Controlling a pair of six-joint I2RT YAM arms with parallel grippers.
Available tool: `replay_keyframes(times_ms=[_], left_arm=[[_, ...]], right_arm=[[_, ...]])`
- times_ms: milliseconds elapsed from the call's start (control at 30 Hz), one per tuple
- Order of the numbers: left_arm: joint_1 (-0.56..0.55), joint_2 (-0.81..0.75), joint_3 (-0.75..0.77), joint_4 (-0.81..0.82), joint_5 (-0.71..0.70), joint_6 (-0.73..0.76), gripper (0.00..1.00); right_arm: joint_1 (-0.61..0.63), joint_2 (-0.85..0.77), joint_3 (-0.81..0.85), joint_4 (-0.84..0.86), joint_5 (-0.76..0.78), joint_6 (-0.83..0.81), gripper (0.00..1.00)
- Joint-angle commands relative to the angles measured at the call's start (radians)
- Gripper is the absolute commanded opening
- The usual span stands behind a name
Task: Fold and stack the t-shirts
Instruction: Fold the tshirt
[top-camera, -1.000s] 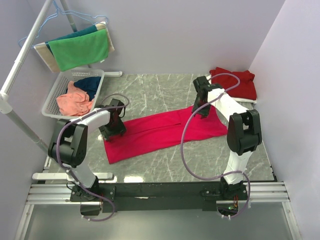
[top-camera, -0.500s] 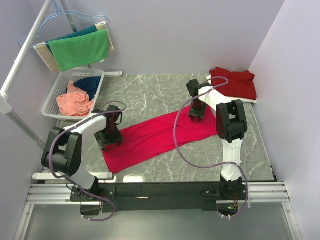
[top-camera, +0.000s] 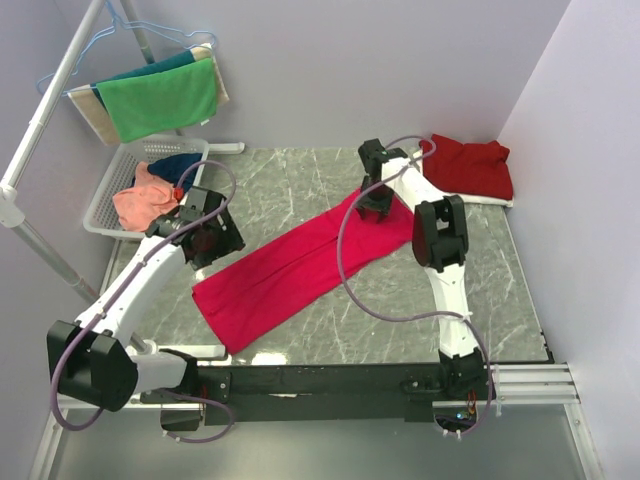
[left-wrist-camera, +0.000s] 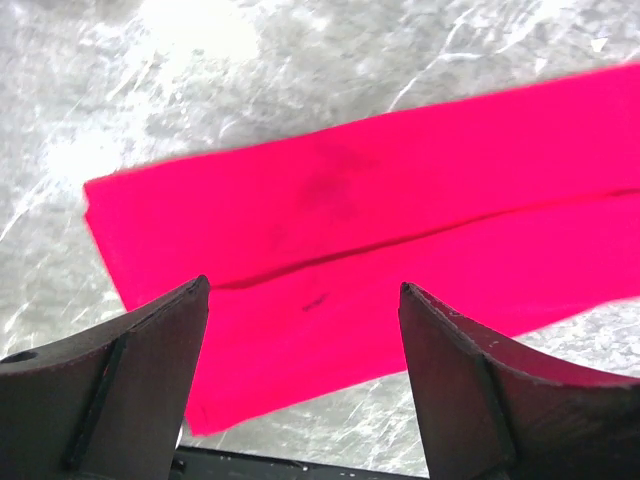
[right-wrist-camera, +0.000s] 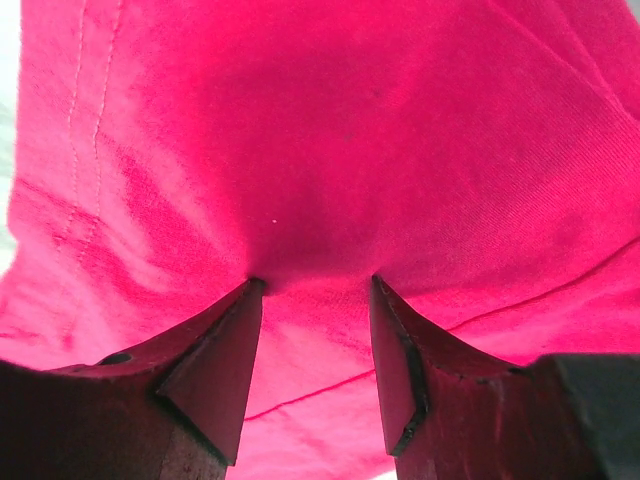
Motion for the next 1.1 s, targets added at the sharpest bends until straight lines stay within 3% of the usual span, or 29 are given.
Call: replay_keyframes(times_ms=[0,100,300,467,667,767,900,1067], left_arm=[[-0.003,0.012,0.033,0.029,0.038,0.063,0.82],[-0.003,0.018,0.035,0.052,0.083,0.092,0.82],[-0.005,0.064,0.027,0.127,0.243,0.171,0.81],[-0.009,0.140,0.067,0.167,0.314,0.229,0.81],[-0.017,0.294,0.173,0.299,0.445,0.276,0.81],[-0.039,0.401,0.266,0.365,0.505,0.276,0.80],[-0.086,0.576,0.467,0.385,0.501,0.292,0.78],[-0.193,0.789,0.656,0.344,0.388,0.322,0.77]], right_arm=[[0.016,0.150,0.227,0.006,-0.051,-0.021,0.54],[0.010,0.202,0.327,0.030,-0.091,-0.024,0.55],[-0.020,0.149,0.236,0.311,-0.283,0.002,0.56],[-0.043,0.158,0.285,0.489,-0.482,0.024,0.61],[-0.082,0.115,0.258,0.682,-0.561,0.107,0.62],[-0.091,0.025,0.195,0.732,-0.559,0.102,0.62],[-0.097,-0.115,0.138,0.628,-0.407,0.022,0.62],[-0.122,-0.320,-0.026,0.520,-0.246,0.015,0.61]])
